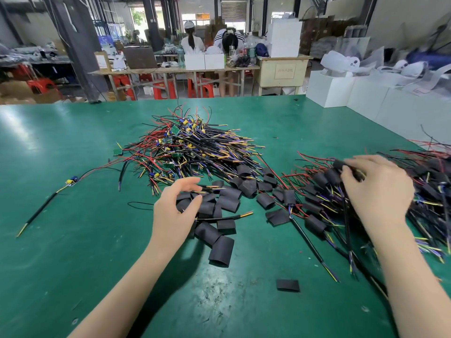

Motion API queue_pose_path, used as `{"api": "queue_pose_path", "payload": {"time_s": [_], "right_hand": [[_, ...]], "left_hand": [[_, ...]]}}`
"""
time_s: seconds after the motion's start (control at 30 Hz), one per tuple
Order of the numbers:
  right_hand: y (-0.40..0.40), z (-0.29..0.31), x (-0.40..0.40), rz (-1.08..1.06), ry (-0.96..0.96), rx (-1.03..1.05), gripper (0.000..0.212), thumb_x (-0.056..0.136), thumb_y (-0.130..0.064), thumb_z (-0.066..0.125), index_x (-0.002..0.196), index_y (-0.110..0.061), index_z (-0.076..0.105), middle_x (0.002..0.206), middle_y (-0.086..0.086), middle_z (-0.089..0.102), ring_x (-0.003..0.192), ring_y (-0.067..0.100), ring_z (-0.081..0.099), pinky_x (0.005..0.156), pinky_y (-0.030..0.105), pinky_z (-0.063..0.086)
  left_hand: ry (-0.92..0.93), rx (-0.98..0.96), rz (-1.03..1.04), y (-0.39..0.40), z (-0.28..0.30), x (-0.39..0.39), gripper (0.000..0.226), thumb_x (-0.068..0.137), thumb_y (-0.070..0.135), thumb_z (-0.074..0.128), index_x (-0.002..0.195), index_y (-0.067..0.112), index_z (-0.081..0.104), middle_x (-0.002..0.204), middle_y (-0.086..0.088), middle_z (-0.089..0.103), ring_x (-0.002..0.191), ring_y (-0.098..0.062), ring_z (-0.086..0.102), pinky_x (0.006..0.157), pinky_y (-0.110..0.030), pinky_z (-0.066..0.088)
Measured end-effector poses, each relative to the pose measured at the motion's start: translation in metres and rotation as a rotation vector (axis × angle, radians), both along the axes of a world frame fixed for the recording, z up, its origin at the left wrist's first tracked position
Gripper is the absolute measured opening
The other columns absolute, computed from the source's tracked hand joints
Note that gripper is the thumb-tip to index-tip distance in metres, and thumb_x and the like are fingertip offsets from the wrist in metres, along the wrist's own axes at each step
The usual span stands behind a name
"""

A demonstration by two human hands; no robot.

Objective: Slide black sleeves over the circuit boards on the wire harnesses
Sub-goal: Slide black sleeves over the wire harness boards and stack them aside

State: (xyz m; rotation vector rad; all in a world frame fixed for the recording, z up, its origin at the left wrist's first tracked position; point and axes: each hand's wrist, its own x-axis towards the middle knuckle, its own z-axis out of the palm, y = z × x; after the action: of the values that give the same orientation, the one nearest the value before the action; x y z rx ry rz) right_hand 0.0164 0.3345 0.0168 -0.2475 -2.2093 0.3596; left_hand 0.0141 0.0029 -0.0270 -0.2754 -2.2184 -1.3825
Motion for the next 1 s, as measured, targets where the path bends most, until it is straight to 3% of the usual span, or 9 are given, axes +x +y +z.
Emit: {"api": "queue_pose_path", "payload": {"time_s": [0.13, 0.23, 0.33, 0.43, 0.57, 0.63, 0.83, 0.9, 1.0], "right_hand": [[0.002, -0.003, -0.004, -0.076, -0.148, -0.030, 0.020, 0.083, -0.023, 0.067, 0.100, -0.015, 0.075, 0.094, 0.018, 0.071, 0.087, 0.042, 0.061, 0.072, 0.043, 0.049], [-0.002, -0.006, -0.007, -0.007, 0.012, -0.002, 0.024, 0.083, -0.018, 0.068, 0.105, -0.010, 0.073, 0.103, 0.015, 0.069, 0.094, 0.041, 0.055, 0.080, 0.046, 0.046], [-0.019, -0.005, -0.006, 0.233, 0.137, -0.010, 0.022, 0.082, -0.011, 0.070, 0.104, -0.010, 0.072, 0.094, 0.012, 0.069, 0.087, 0.034, 0.059, 0.080, 0.040, 0.045], [-0.040, -0.011, -0.006, 0.568, -0.133, 0.085, 0.021, 0.080, -0.009, 0.070, 0.100, -0.014, 0.073, 0.091, 0.005, 0.069, 0.086, 0.026, 0.065, 0.079, 0.038, 0.051], [-0.056, -0.032, -0.012, 0.645, -0.607, 0.352, 0.046, 0.083, -0.009, 0.057, 0.126, -0.025, 0.061, 0.122, -0.006, 0.058, 0.119, 0.017, 0.049, 0.096, 0.033, 0.043], [-0.059, -0.038, -0.014, 0.619, -0.726, 0.437, 0.050, 0.085, -0.010, 0.051, 0.131, -0.027, 0.054, 0.127, -0.006, 0.054, 0.122, 0.018, 0.044, 0.099, 0.033, 0.040], [-0.054, -0.035, -0.013, 0.722, -0.721, 0.350, 0.041, 0.077, -0.017, 0.057, 0.116, -0.025, 0.065, 0.109, -0.003, 0.061, 0.106, 0.017, 0.054, 0.090, 0.027, 0.041], [-0.053, -0.035, -0.012, 0.756, -0.723, 0.320, 0.041, 0.075, -0.019, 0.058, 0.114, -0.026, 0.067, 0.104, -0.003, 0.062, 0.099, 0.015, 0.056, 0.087, 0.027, 0.043], [-0.052, -0.034, -0.014, 0.762, -0.721, 0.306, 0.035, 0.077, -0.023, 0.063, 0.112, -0.027, 0.068, 0.097, -0.004, 0.061, 0.088, 0.013, 0.057, 0.080, 0.028, 0.045]], "left_hand": [[-0.012, -0.029, -0.002, 0.001, 0.000, 0.001, 0.034, 0.083, -0.005, 0.065, 0.108, 0.017, 0.067, 0.095, 0.006, 0.070, 0.101, -0.018, 0.062, 0.098, -0.039, 0.045], [-0.025, -0.033, 0.022, -0.002, -0.001, -0.002, 0.032, 0.083, -0.004, 0.065, 0.107, 0.018, 0.067, 0.096, 0.007, 0.070, 0.101, -0.015, 0.062, 0.095, -0.034, 0.046], [-0.047, -0.057, 0.064, -0.004, 0.000, -0.013, 0.033, 0.082, -0.003, 0.066, 0.109, 0.016, 0.066, 0.099, 0.004, 0.070, 0.100, -0.013, 0.062, 0.093, -0.026, 0.043], [-0.062, -0.147, 0.095, -0.006, 0.002, -0.034, 0.036, 0.082, -0.003, 0.066, 0.114, 0.011, 0.064, 0.107, -0.002, 0.067, 0.101, -0.019, 0.061, 0.090, -0.022, 0.039], [-0.104, -0.407, 0.123, -0.010, 0.005, -0.078, 0.044, 0.086, 0.005, 0.064, 0.130, 0.007, 0.054, 0.122, -0.011, 0.058, 0.116, -0.026, 0.050, 0.100, -0.034, 0.036], [-0.121, -0.558, 0.085, -0.009, 0.007, -0.101, 0.049, 0.090, 0.005, 0.059, 0.137, 0.007, 0.046, 0.134, -0.012, 0.051, 0.126, -0.028, 0.042, 0.106, -0.036, 0.032], [-0.179, -1.220, -0.045, -0.017, 0.008, -0.143, 0.067, 0.093, -0.003, 0.043, 0.153, 0.012, 0.018, 0.161, -0.010, 0.015, 0.146, -0.028, 0.017, 0.112, -0.043, 0.031], [-0.144, -1.373, 0.031, -0.020, 0.007, -0.148, 0.068, 0.093, 0.001, 0.046, 0.154, 0.014, 0.017, 0.160, -0.008, 0.020, 0.143, -0.027, 0.022, 0.107, -0.040, 0.034], [-0.070, -1.430, 0.121, -0.024, 0.010, -0.150, 0.051, 0.093, 0.004, 0.052, 0.141, 0.012, 0.037, 0.140, -0.006, 0.045, 0.127, -0.025, 0.039, 0.099, -0.032, 0.038]]}}
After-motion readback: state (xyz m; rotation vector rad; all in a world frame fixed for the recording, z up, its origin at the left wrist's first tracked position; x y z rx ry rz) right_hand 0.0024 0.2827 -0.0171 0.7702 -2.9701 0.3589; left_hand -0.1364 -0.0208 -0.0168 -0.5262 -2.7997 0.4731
